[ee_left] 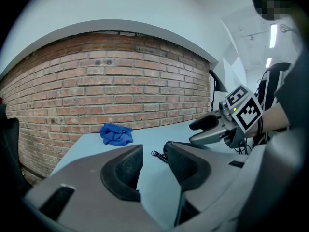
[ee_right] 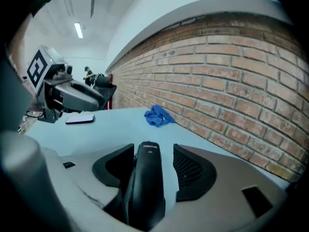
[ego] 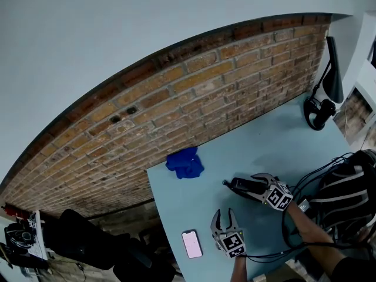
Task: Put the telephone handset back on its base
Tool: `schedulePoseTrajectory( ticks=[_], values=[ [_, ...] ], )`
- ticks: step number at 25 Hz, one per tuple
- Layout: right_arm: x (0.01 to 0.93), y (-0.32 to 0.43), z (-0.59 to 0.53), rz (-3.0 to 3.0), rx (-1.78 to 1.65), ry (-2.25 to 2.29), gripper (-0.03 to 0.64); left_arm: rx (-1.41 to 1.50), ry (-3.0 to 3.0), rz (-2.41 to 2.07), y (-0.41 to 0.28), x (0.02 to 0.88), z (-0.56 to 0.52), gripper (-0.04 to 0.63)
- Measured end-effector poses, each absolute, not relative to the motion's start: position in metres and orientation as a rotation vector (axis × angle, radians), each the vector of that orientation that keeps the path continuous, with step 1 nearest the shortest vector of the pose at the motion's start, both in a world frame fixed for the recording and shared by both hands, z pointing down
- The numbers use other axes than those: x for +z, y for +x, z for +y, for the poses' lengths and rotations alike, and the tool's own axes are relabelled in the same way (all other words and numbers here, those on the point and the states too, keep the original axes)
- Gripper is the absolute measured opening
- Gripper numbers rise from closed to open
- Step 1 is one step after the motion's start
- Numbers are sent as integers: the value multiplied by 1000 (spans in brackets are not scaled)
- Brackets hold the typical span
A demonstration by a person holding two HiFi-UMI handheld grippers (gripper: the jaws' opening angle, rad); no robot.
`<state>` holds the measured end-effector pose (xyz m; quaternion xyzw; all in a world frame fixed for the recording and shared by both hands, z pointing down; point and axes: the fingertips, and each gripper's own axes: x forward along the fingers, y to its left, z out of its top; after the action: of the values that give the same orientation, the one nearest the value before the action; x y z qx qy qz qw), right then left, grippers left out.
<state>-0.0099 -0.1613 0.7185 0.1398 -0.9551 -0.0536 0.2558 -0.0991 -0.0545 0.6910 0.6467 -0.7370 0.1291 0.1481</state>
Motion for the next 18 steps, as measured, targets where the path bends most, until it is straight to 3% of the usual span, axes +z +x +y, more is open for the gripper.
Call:
schedulePoseTrajectory(
  ticks=[9,18],
  values=[
    [603,-20,-100,-2909,-162,606,249,357,1951,-2125,-92,664,-44,186],
    [580,1,-51,-3001,35,792,238,358,2074,-2098,-70,647,-30,186]
  ],
)
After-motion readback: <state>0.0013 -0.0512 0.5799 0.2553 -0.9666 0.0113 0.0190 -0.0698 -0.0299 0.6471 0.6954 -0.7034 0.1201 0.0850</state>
